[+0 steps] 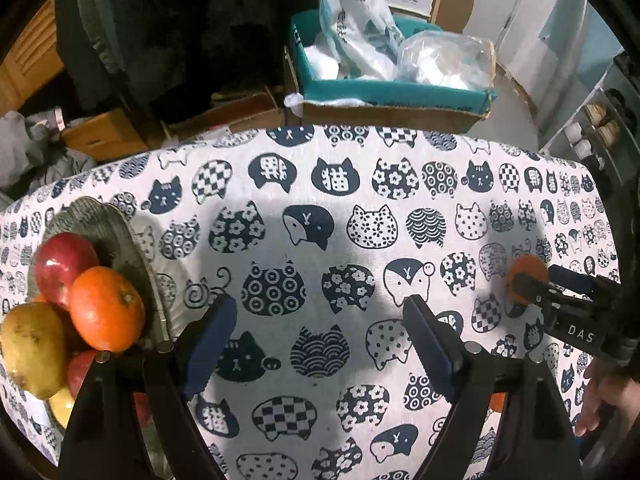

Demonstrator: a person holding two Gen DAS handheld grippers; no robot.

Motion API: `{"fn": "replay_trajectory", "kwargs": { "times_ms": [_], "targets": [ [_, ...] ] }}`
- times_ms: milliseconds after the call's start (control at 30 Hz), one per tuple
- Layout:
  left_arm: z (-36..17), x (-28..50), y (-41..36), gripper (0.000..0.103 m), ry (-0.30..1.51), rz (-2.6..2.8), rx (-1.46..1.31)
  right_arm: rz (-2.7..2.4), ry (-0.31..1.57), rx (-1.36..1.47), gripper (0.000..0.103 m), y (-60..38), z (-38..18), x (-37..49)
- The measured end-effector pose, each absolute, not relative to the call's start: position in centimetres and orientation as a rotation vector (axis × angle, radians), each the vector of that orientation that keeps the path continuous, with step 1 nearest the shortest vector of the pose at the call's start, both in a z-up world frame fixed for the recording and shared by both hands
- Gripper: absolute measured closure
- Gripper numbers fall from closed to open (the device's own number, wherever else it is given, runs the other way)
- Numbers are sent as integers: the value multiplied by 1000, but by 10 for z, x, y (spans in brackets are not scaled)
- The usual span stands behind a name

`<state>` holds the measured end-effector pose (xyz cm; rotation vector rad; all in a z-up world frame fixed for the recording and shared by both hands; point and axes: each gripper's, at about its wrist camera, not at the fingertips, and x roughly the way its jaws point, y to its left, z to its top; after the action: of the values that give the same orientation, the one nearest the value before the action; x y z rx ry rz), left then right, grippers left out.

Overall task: Organize fruits
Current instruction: 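Grasp a small tangerine with the right gripper while the left gripper approaches another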

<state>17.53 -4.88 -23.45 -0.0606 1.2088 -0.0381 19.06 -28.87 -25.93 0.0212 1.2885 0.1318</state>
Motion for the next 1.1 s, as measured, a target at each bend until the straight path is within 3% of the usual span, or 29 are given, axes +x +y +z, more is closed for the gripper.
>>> {"fn": "replay_trajectory", "kwargs": {
  "times_ms": [167, 300, 1100],
  "targets": [
    [-244, 178, -55, 17, 1233, -50, -66, 140, 1306, 25, 40, -288, -270, 195],
    [-244, 178, -63, 17, 1231, -67, -60, 151, 1306, 33, 58, -286, -277, 196],
    [-232, 133, -138, 17, 1252, -271, -27, 66, 1238, 41, 58, -334, -220, 119]
  ]
}}
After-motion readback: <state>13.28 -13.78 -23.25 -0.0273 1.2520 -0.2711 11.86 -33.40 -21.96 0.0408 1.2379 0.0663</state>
